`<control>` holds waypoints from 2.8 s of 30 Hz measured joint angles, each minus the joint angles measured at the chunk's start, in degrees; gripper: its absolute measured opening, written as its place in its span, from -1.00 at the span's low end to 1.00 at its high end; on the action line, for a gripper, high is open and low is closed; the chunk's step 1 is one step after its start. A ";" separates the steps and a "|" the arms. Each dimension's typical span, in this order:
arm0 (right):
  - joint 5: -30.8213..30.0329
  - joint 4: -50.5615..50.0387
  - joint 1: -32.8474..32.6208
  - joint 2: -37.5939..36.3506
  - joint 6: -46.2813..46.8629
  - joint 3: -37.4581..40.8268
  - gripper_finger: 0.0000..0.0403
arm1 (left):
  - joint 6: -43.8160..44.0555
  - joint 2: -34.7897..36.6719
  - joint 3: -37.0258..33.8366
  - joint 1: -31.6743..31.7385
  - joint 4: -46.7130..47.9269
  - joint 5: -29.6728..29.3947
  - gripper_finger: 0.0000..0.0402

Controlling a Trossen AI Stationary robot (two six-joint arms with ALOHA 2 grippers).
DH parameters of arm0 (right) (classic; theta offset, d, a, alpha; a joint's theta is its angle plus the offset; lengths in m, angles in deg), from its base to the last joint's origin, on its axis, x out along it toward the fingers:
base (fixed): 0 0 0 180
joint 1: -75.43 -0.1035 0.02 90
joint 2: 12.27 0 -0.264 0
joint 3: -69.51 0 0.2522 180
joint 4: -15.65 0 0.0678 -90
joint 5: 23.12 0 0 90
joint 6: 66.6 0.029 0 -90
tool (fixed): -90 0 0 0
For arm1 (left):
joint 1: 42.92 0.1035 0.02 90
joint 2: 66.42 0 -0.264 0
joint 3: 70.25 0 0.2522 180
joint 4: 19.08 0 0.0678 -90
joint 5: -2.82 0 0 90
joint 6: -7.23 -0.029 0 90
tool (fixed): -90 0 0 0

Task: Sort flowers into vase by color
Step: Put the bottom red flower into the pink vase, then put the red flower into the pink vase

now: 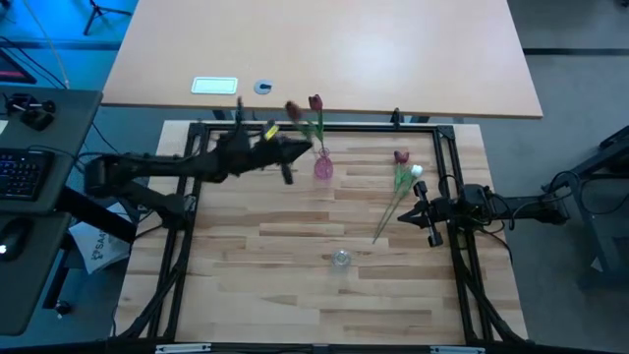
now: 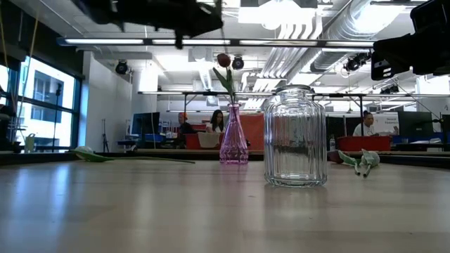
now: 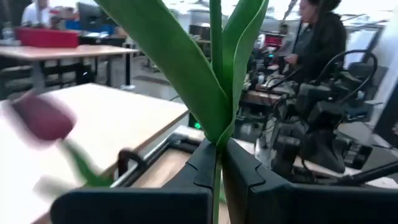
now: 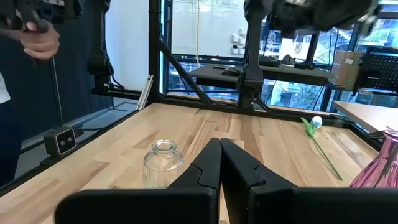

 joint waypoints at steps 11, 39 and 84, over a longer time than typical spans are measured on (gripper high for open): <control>-0.02 -0.01 0.02 0.00 0.01 0.00 -1.00 | -8.04 -6.41 16.68 5.88 16.23 1.61 -1.00; -0.12 -0.01 0.00 0.00 0.00 0.00 -1.00 | -3.45 -9.62 16.83 9.59 20.95 6.35 -0.97; -0.02 -0.01 0.02 -0.02 0.00 0.00 -1.00 | 21.10 13.92 -6.96 3.19 50.85 8.51 0.10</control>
